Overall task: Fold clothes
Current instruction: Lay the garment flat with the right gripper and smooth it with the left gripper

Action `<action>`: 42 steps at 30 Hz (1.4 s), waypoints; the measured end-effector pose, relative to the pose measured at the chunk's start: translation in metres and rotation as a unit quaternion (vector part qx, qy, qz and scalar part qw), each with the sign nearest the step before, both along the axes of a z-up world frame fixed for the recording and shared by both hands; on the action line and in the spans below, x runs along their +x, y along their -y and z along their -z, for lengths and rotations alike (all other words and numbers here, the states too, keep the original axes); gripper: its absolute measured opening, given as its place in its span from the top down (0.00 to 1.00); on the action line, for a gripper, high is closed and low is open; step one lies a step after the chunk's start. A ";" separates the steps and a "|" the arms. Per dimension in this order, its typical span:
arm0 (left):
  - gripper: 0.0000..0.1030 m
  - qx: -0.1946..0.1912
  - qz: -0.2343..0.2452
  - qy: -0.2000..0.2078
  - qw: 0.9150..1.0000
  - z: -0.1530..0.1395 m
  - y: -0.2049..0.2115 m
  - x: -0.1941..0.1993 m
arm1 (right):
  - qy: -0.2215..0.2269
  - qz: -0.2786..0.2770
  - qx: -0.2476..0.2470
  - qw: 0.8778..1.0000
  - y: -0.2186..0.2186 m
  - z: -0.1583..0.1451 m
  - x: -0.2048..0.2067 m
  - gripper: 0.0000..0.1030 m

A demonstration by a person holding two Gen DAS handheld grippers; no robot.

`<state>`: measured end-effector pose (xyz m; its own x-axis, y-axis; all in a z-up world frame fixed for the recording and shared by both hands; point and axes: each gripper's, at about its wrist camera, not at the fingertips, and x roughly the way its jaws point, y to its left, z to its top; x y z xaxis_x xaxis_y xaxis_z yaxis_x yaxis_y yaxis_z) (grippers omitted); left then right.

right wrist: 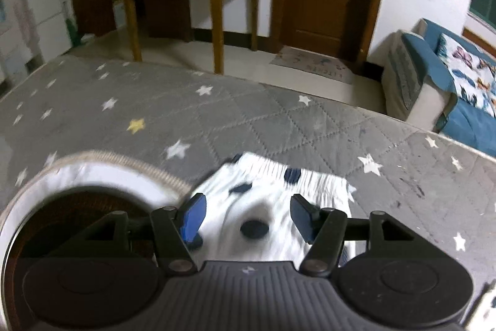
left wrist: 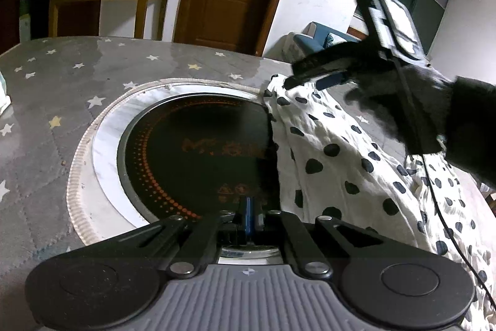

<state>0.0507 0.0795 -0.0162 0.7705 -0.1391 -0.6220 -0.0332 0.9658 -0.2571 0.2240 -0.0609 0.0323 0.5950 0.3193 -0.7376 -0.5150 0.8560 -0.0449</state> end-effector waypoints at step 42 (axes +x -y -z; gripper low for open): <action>0.58 -0.035 0.048 -0.005 0.998 0.006 0.014 -0.011 | -0.016 -0.055 -0.030 0.998 0.006 0.015 -0.106 0.36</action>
<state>0.0398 0.0651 -0.0219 0.7451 -0.2559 -0.6159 0.0562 0.9443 -0.3244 0.1178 -0.0669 0.0170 0.5343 0.3363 -0.7755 -0.6080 0.7903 -0.0761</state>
